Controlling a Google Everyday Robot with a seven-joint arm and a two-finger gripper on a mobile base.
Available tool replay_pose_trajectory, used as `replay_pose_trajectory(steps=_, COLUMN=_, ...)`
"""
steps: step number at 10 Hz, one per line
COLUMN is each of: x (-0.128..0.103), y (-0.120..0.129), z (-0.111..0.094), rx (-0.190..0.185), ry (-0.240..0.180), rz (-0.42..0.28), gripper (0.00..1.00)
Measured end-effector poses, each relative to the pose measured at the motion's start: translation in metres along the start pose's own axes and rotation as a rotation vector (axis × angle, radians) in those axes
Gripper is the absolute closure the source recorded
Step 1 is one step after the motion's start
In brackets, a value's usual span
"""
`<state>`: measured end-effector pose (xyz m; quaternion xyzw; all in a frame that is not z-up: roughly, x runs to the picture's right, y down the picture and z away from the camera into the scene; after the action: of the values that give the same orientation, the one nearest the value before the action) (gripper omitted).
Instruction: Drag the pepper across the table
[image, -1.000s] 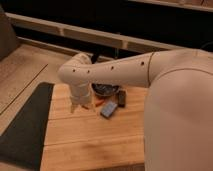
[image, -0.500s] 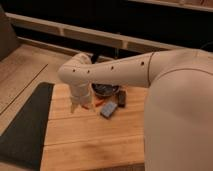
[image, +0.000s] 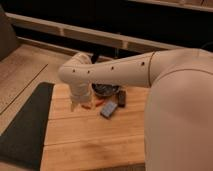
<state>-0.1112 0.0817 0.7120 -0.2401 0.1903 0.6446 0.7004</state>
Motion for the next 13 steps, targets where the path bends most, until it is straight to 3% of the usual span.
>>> replay_pose_trajectory(steps=1, x=-0.015, y=0.002, z=-0.003, rx=-0.020, ry=-0.062, rz=-0.013, gripper=0.35)
replay_pose_trajectory(steps=3, x=-0.058, y=-0.009, z=-0.017, rx=-0.074, ry=-0.240, rz=-0.032, gripper=0.35)
replay_pose_trajectory(steps=4, x=-0.073, y=-0.020, z=-0.023, rx=-0.087, ry=-0.304, rz=-0.030, gripper=0.35)
replay_pose_trajectory(steps=5, x=-0.080, y=-0.025, z=-0.027, rx=-0.095, ry=-0.339, rz=-0.033, gripper=0.35)
replay_pose_trajectory(steps=8, x=-0.083, y=-0.024, z=-0.027, rx=-0.100, ry=-0.351, rz=-0.038, gripper=0.35)
replay_pose_trajectory(steps=10, x=-0.086, y=-0.055, z=-0.001, rx=-0.101, ry=-0.321, rz=0.024, gripper=0.35)
replay_pose_trajectory(steps=13, x=-0.104, y=-0.095, z=0.038, rx=-0.121, ry=-0.312, rz=0.102, gripper=0.35)
